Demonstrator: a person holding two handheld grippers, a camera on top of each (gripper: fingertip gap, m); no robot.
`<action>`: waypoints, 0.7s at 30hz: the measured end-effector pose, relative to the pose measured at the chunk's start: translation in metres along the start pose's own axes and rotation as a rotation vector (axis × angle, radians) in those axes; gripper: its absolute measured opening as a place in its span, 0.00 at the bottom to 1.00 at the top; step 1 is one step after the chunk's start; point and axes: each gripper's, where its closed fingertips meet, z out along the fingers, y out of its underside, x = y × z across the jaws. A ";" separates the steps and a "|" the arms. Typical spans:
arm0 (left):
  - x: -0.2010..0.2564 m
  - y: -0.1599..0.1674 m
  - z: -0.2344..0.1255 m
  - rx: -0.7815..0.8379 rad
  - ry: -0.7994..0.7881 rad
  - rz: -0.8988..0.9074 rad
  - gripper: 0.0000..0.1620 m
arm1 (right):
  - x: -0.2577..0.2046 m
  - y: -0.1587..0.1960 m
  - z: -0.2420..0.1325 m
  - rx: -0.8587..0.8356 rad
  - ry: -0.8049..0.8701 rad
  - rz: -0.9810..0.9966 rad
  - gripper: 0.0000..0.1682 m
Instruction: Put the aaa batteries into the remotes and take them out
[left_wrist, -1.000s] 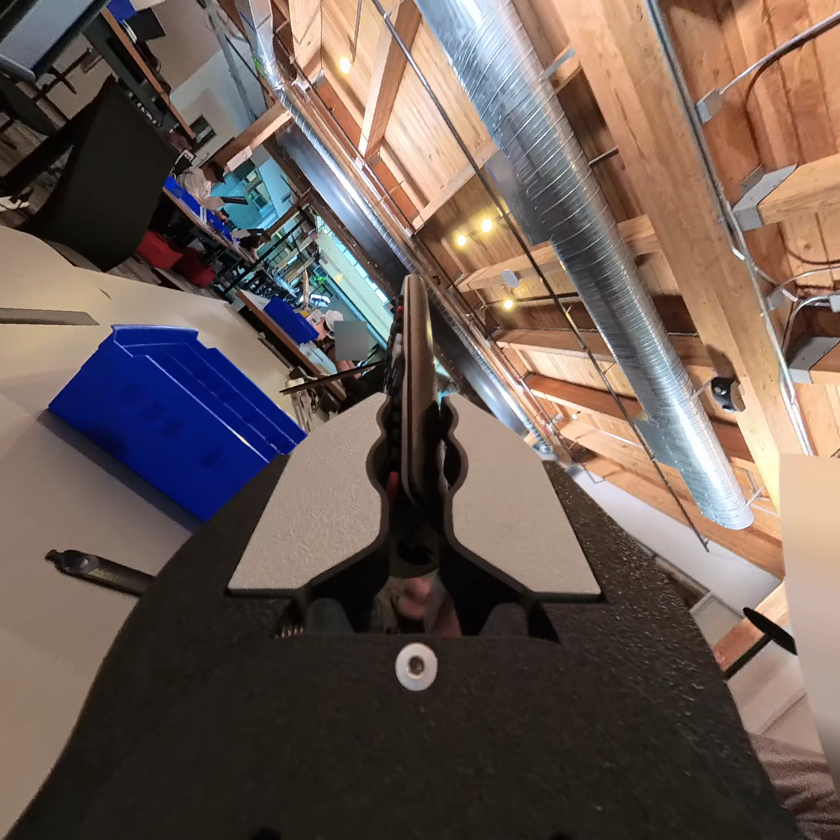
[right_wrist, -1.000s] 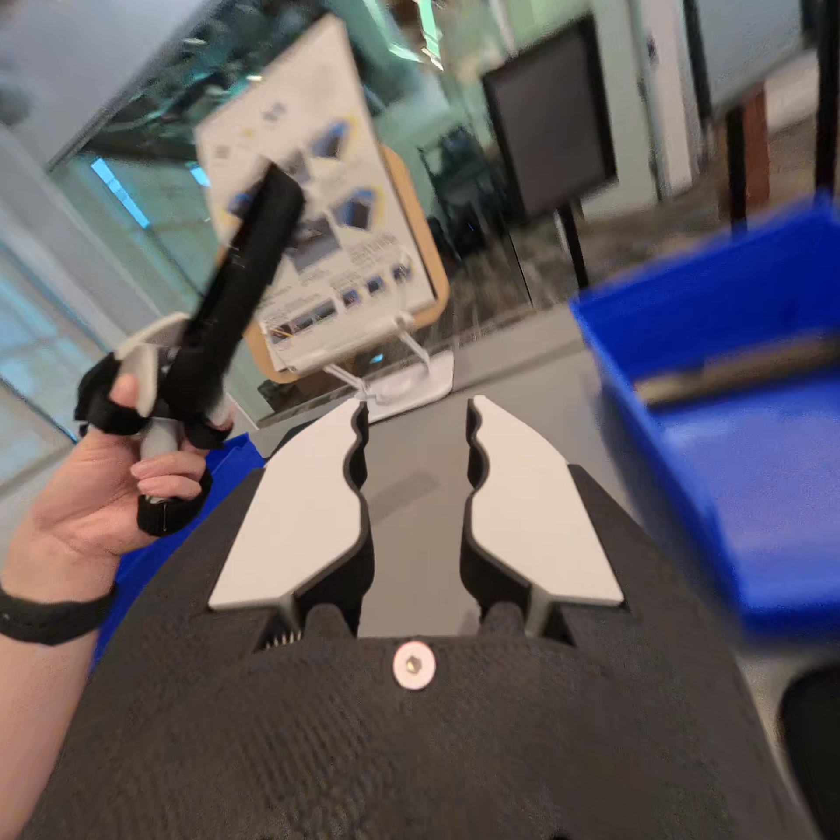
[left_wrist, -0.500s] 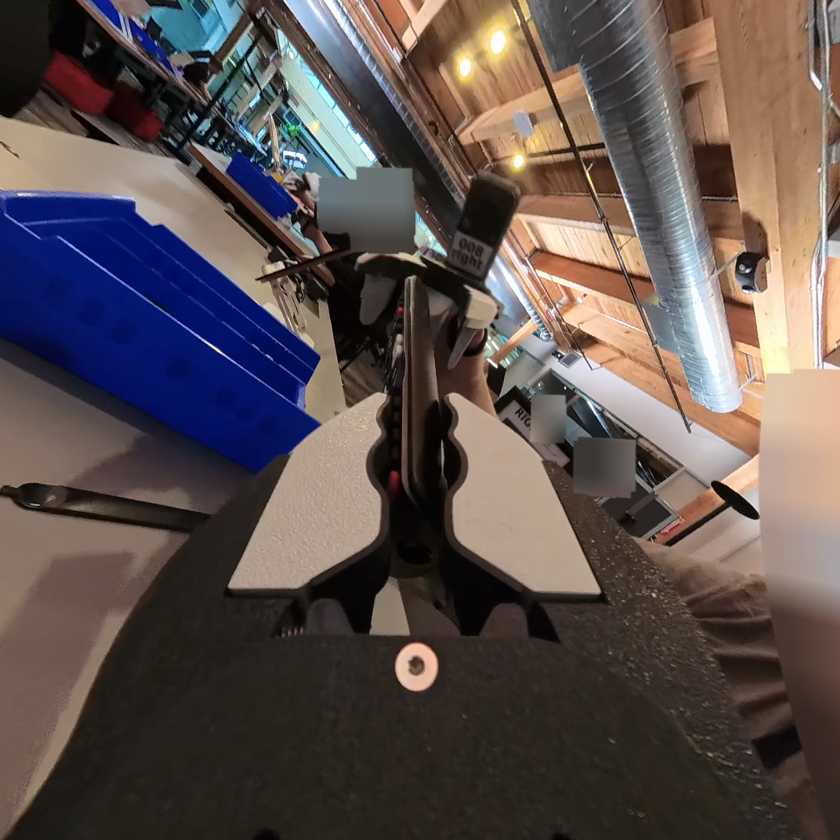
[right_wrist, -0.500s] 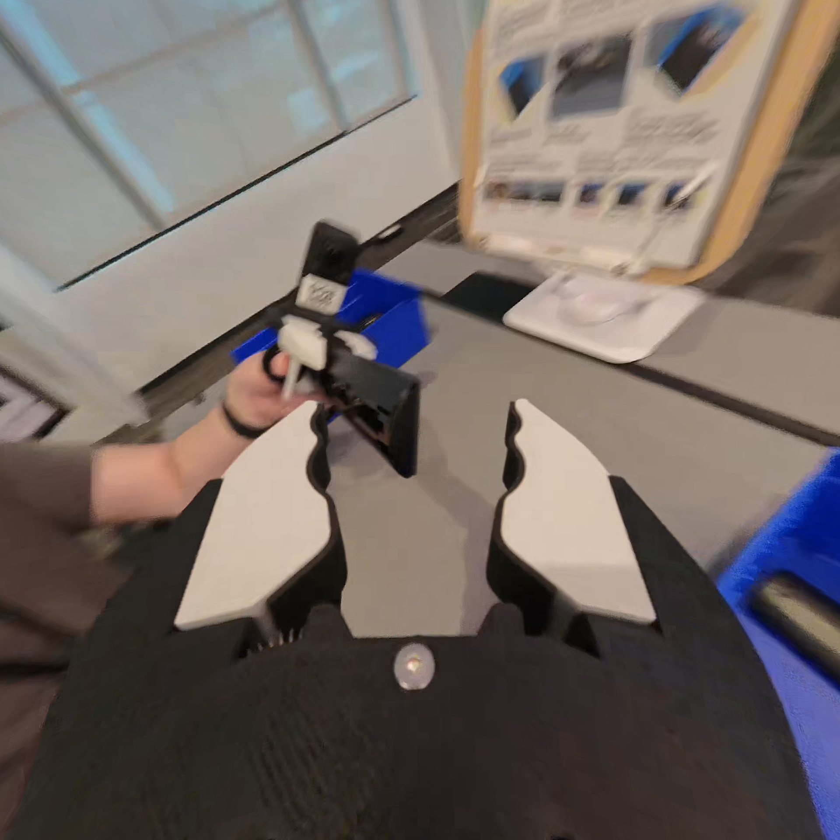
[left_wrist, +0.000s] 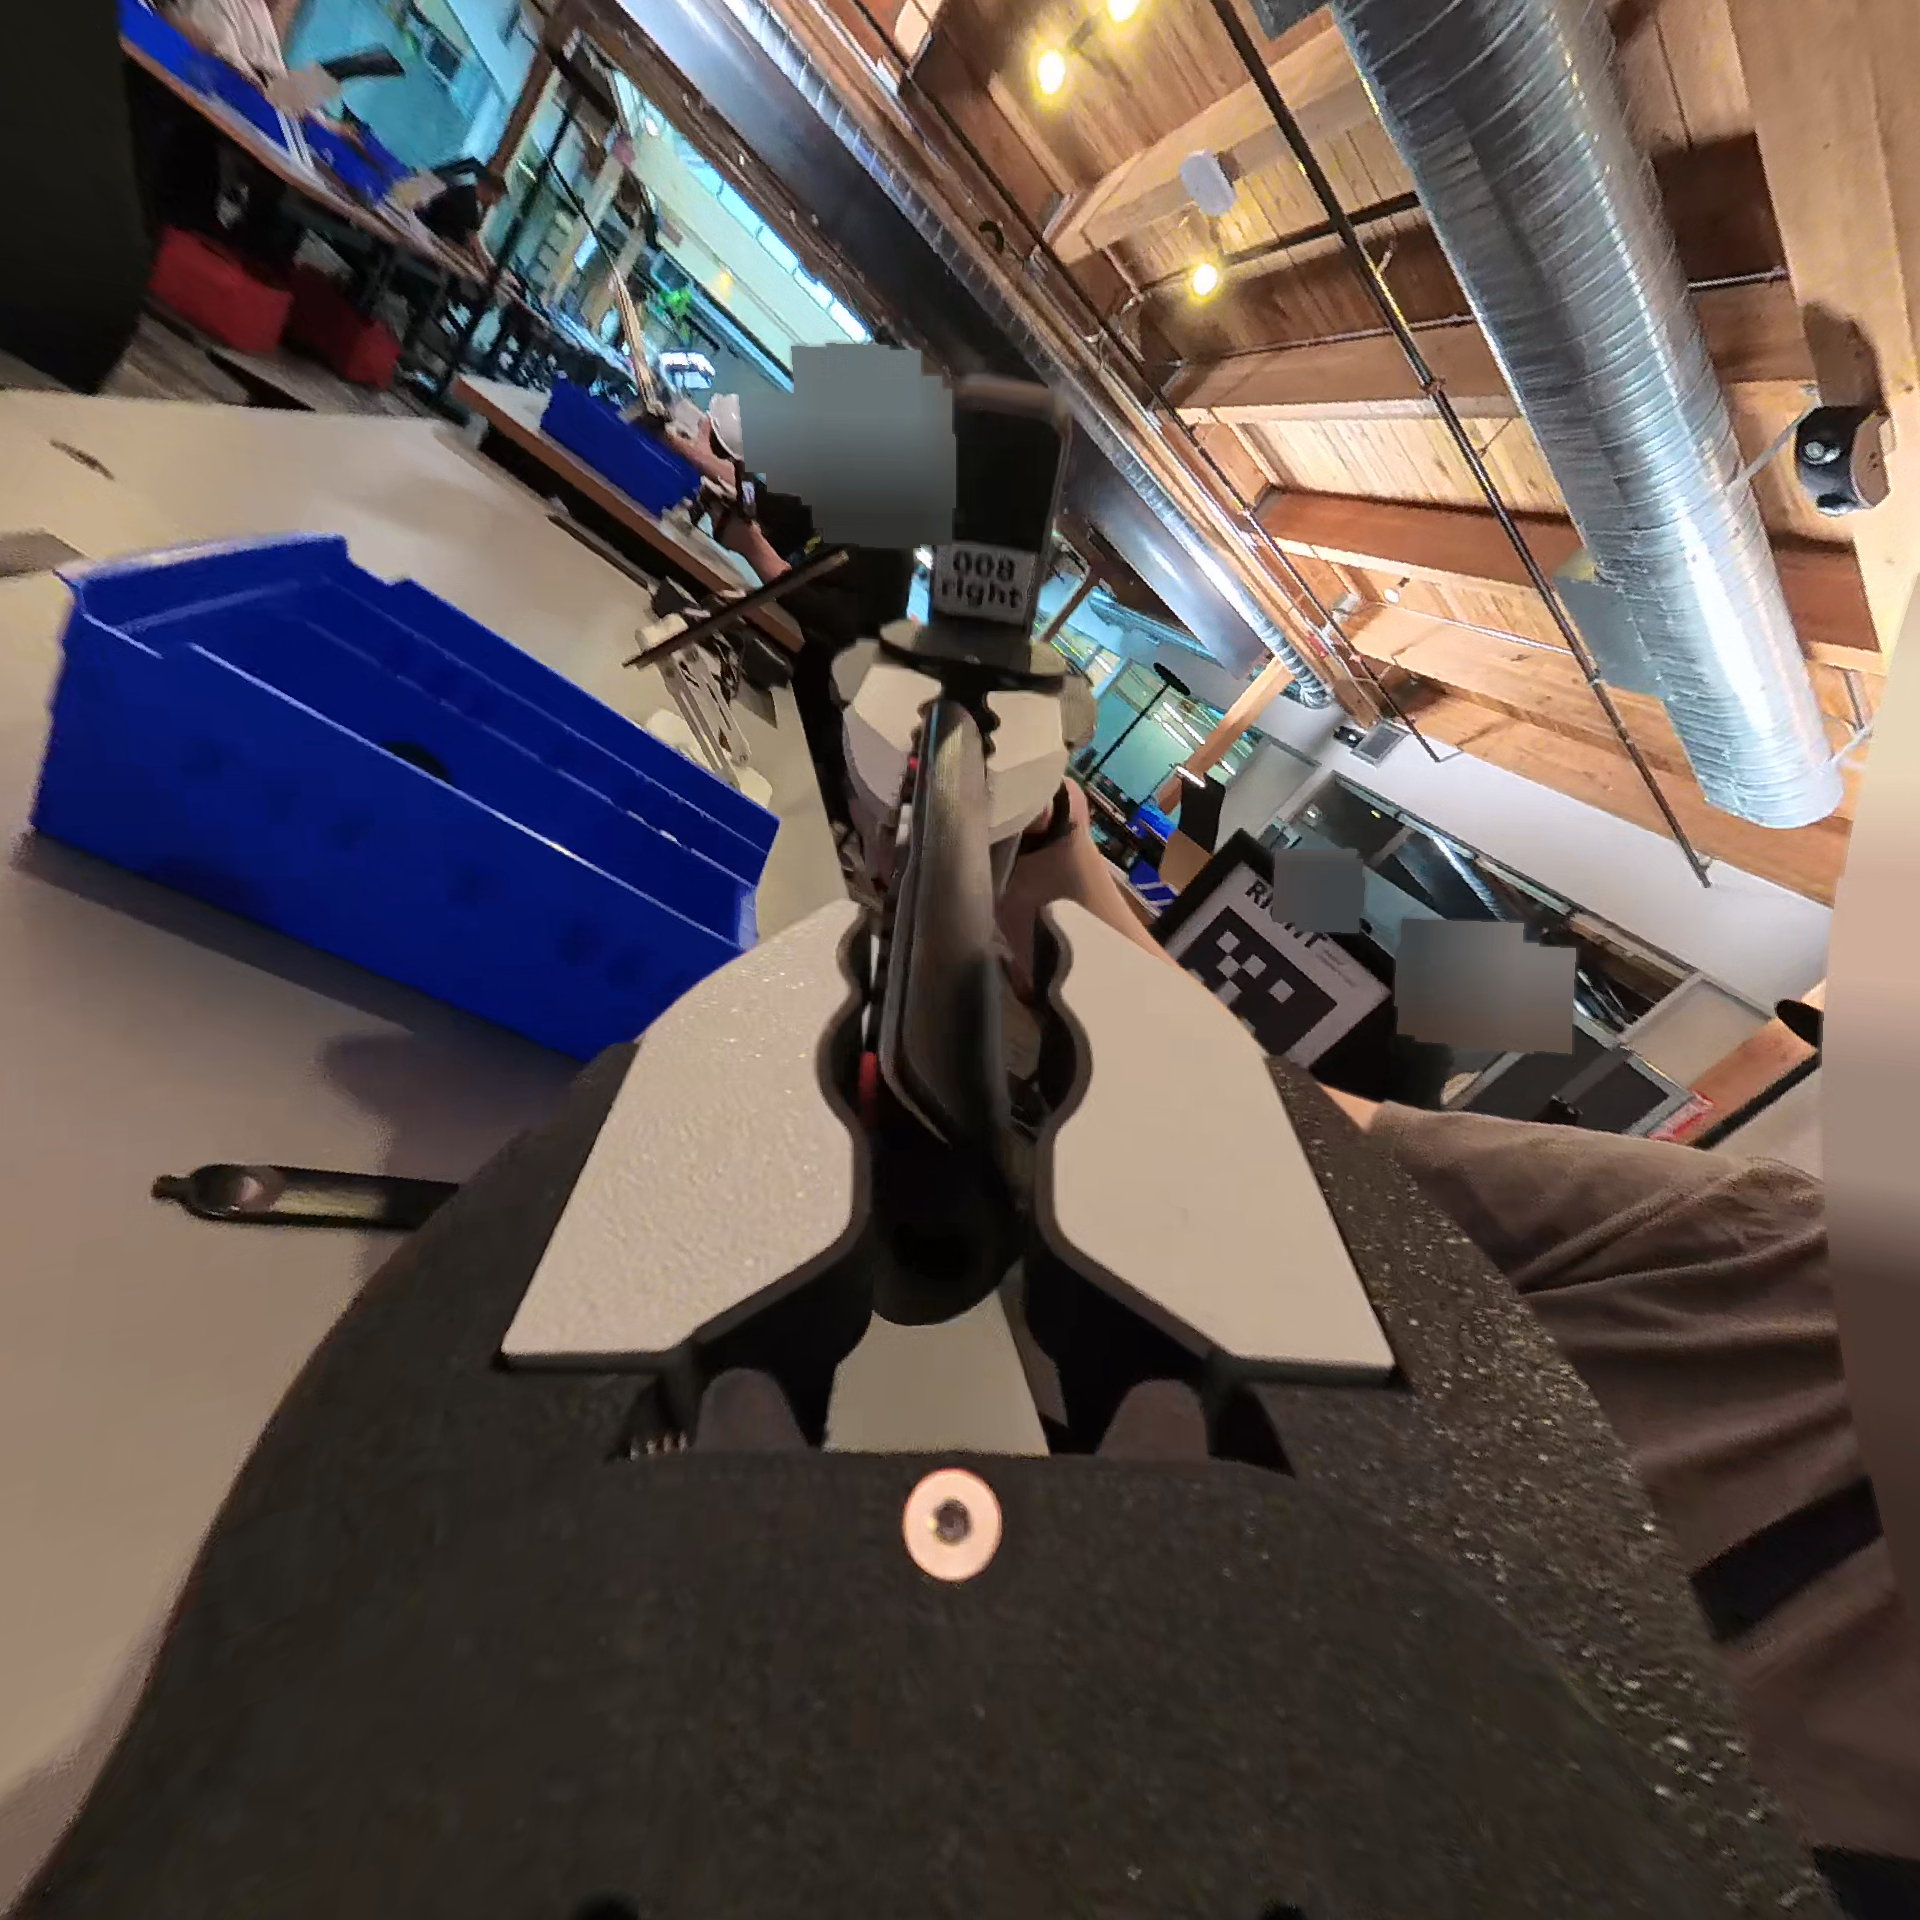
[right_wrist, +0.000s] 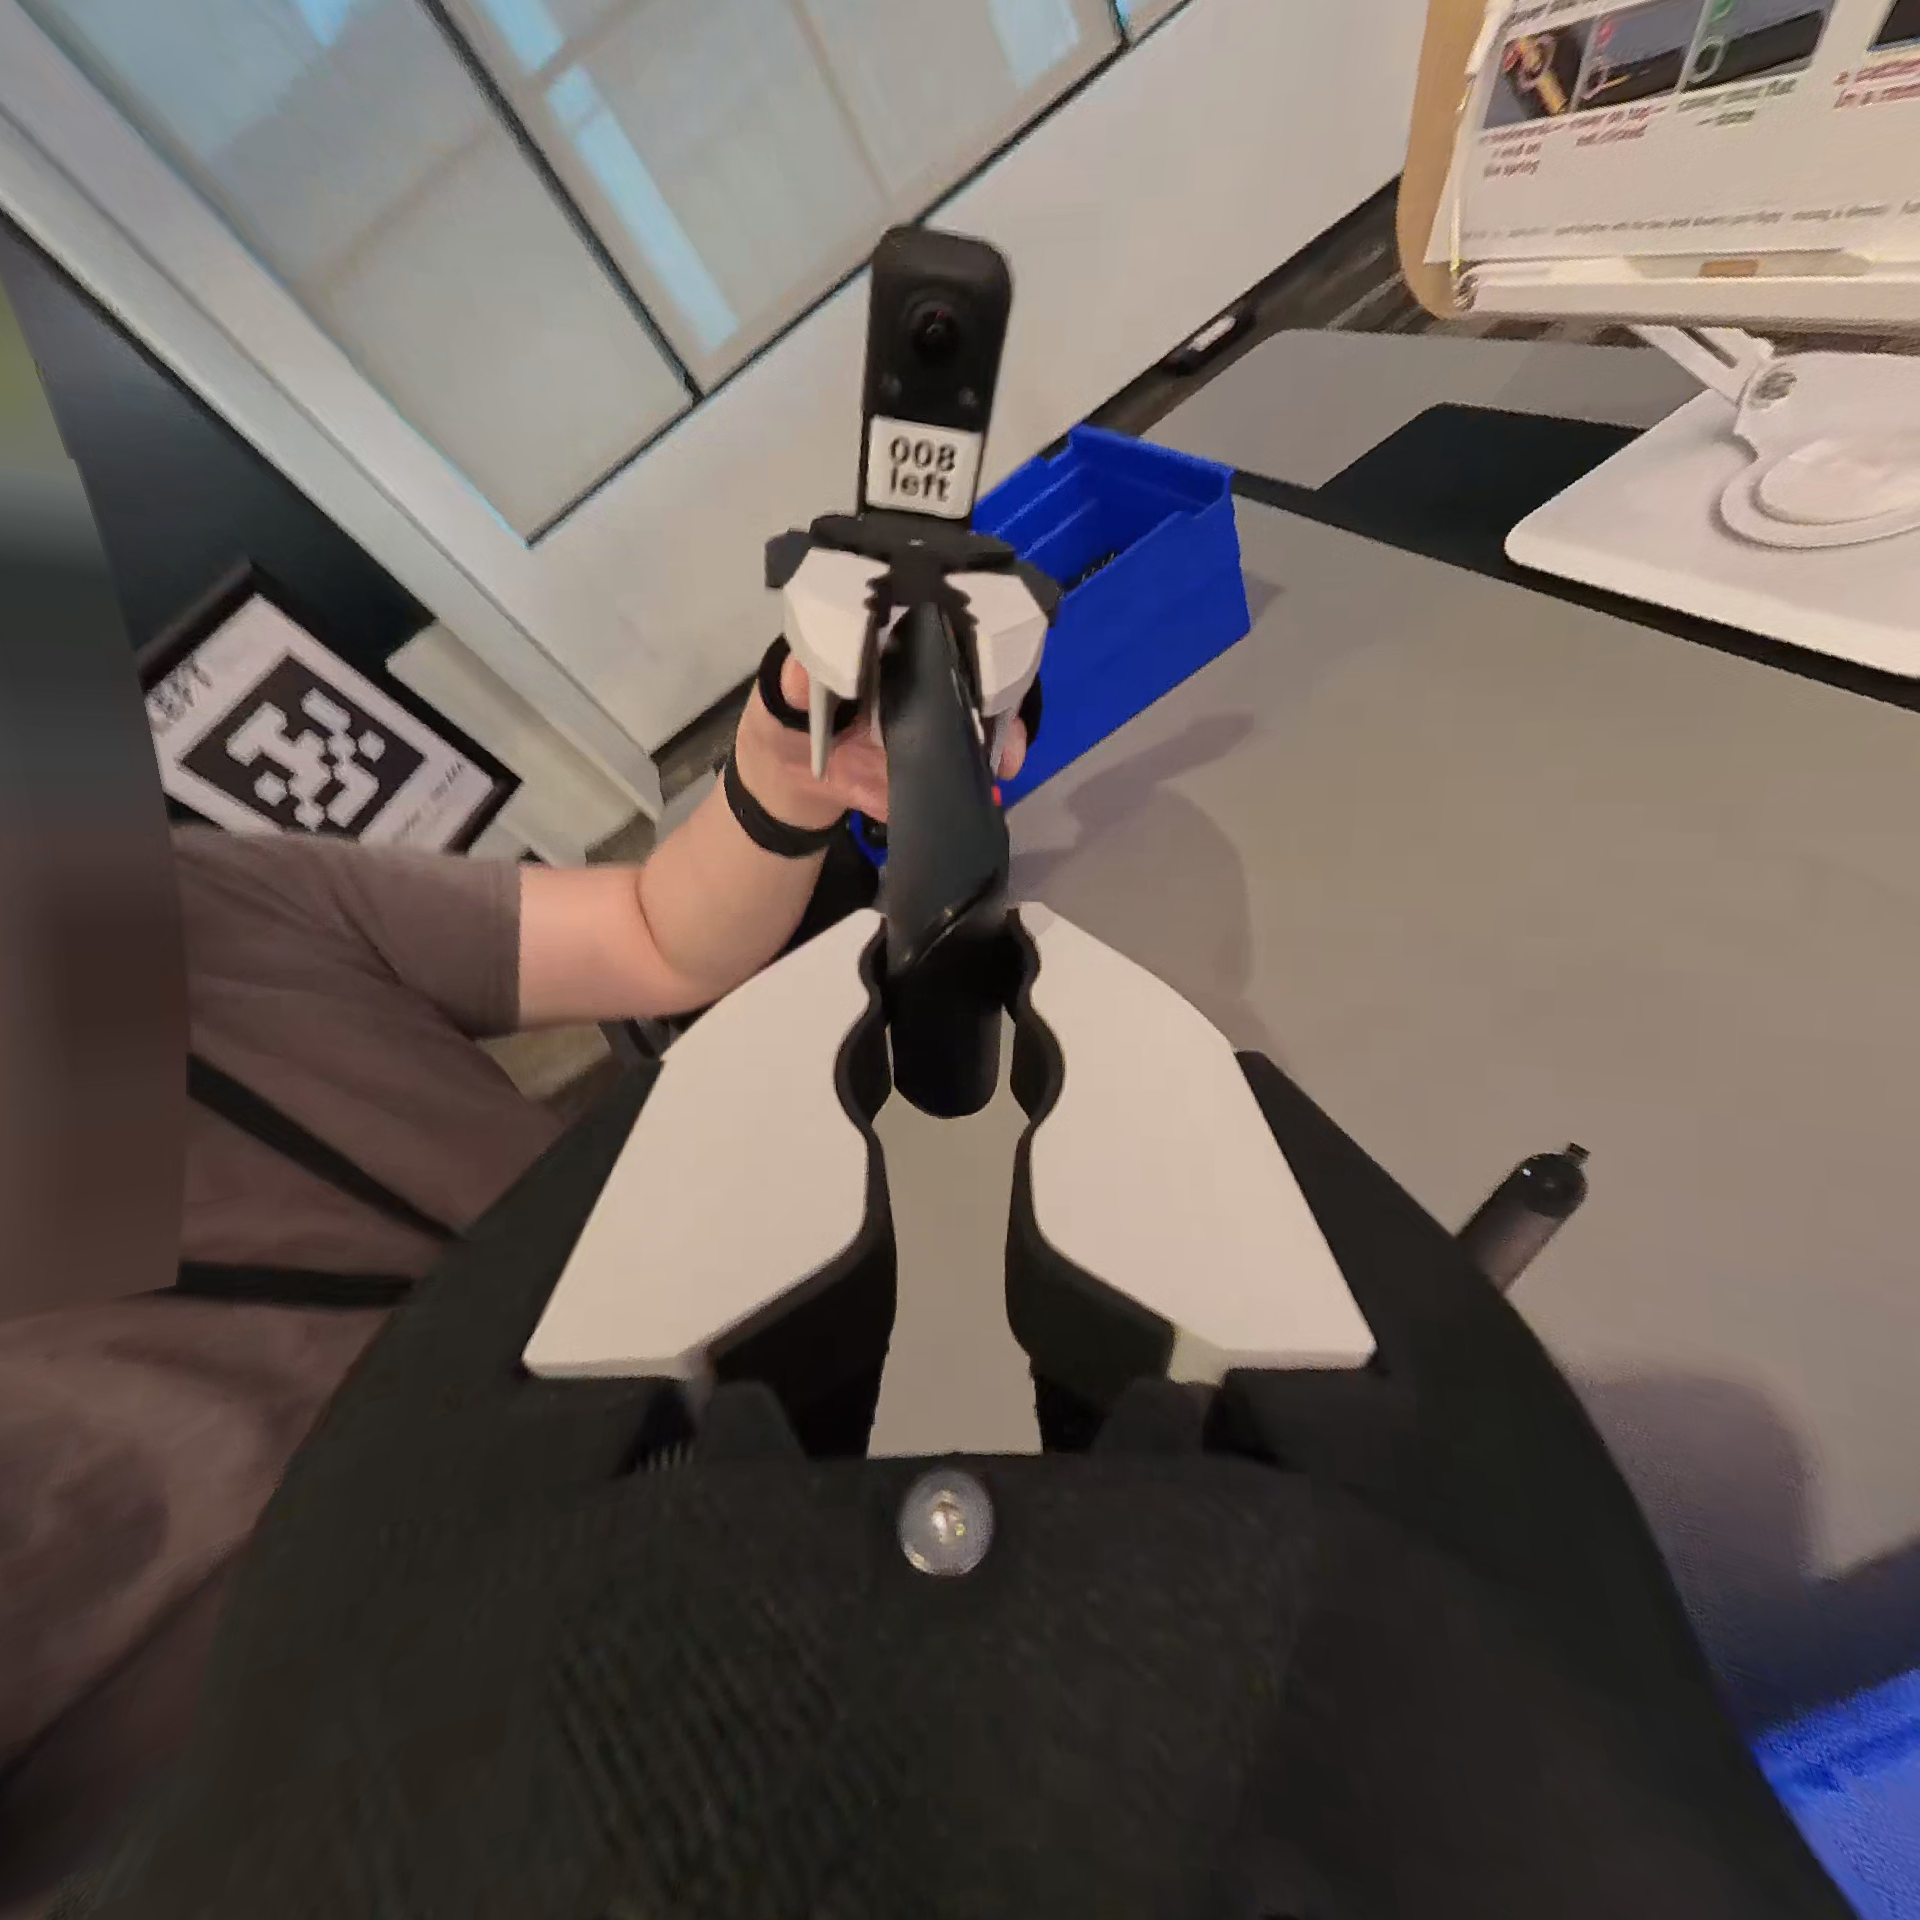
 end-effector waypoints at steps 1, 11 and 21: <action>-0.001 -0.004 -0.003 0.012 -0.017 0.017 0.20 | -0.001 -0.002 0.003 0.034 0.014 0.031 0.12; -0.015 -0.018 -0.030 0.034 -0.224 0.037 0.33 | 0.003 -0.023 0.011 0.455 0.080 0.185 0.11; -0.017 -0.041 -0.041 0.293 -0.099 -0.082 0.18 | 0.017 -0.020 0.028 0.711 0.001 0.362 0.11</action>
